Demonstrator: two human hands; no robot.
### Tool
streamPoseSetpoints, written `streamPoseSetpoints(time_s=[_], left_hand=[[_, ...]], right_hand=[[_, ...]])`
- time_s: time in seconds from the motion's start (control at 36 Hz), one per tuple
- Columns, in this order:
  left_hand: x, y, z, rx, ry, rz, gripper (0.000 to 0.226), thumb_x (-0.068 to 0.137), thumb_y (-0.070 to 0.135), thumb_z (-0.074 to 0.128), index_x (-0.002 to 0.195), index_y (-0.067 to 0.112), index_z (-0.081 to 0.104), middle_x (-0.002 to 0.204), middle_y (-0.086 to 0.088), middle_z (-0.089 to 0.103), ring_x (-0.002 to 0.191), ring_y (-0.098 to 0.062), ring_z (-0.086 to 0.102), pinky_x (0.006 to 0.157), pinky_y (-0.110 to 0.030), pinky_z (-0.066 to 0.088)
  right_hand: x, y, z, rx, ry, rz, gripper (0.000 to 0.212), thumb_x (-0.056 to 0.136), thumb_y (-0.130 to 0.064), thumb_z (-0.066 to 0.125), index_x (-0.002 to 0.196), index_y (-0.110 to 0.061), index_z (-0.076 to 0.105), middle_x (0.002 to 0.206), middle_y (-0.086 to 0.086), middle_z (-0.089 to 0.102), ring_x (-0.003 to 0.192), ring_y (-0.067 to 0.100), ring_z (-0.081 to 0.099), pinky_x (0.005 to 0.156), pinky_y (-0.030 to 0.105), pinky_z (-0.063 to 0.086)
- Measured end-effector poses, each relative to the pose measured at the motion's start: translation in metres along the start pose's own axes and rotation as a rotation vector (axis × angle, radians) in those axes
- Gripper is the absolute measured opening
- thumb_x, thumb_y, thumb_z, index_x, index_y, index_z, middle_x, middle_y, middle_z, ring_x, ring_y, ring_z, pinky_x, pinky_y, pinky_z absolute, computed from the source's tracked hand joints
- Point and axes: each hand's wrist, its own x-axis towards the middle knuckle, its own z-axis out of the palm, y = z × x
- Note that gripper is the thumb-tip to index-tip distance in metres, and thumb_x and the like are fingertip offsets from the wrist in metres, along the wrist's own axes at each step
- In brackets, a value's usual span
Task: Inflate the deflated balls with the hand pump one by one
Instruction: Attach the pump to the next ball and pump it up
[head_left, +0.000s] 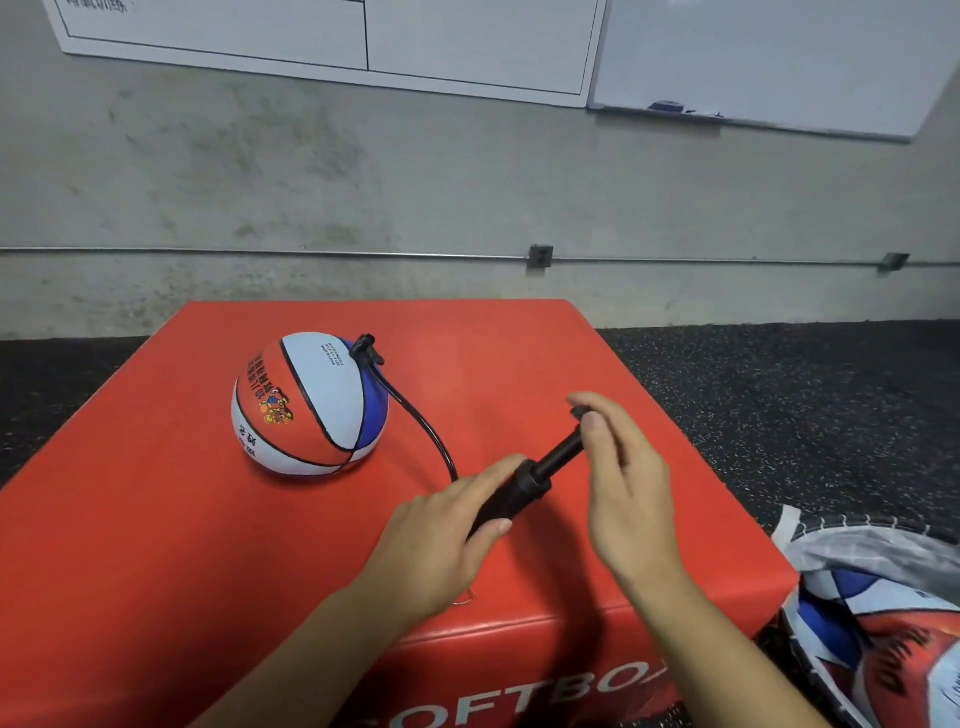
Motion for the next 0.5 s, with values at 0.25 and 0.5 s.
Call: streamPoseSetpoints(time_s=[0.25,0.5], left_hand=[[0.002,0.01,0.004,0.068,-0.048,0.022,0.064,0.107,0.045,0.047,0.157,0.059,0.009,0.138,0.02,0.059,0.112,-0.015,0.065,0.089,-0.038,0.05],[-0.001,0.004,0.007,0.034,-0.023,0.011,0.064,0.106,0.042,0.049,0.156,0.059,0.012,0.136,0.02,0.06,0.112,-0.016,0.065,0.09,-0.041,0.051]], right_hand=[[0.029,-0.005,-0.059,0.234,0.276,0.083,0.029,0.113,-0.024,0.042,0.118,-0.017,0.07,0.055,-0.018,0.03,0.044,0.004,0.023,0.043,0.023,0.021],[0.023,0.006,-0.033,0.146,0.178,0.039,0.034,0.104,-0.045,0.045,0.117,-0.028,0.072,0.071,-0.026,0.052,0.071,0.002,0.046,0.073,0.032,0.036]])
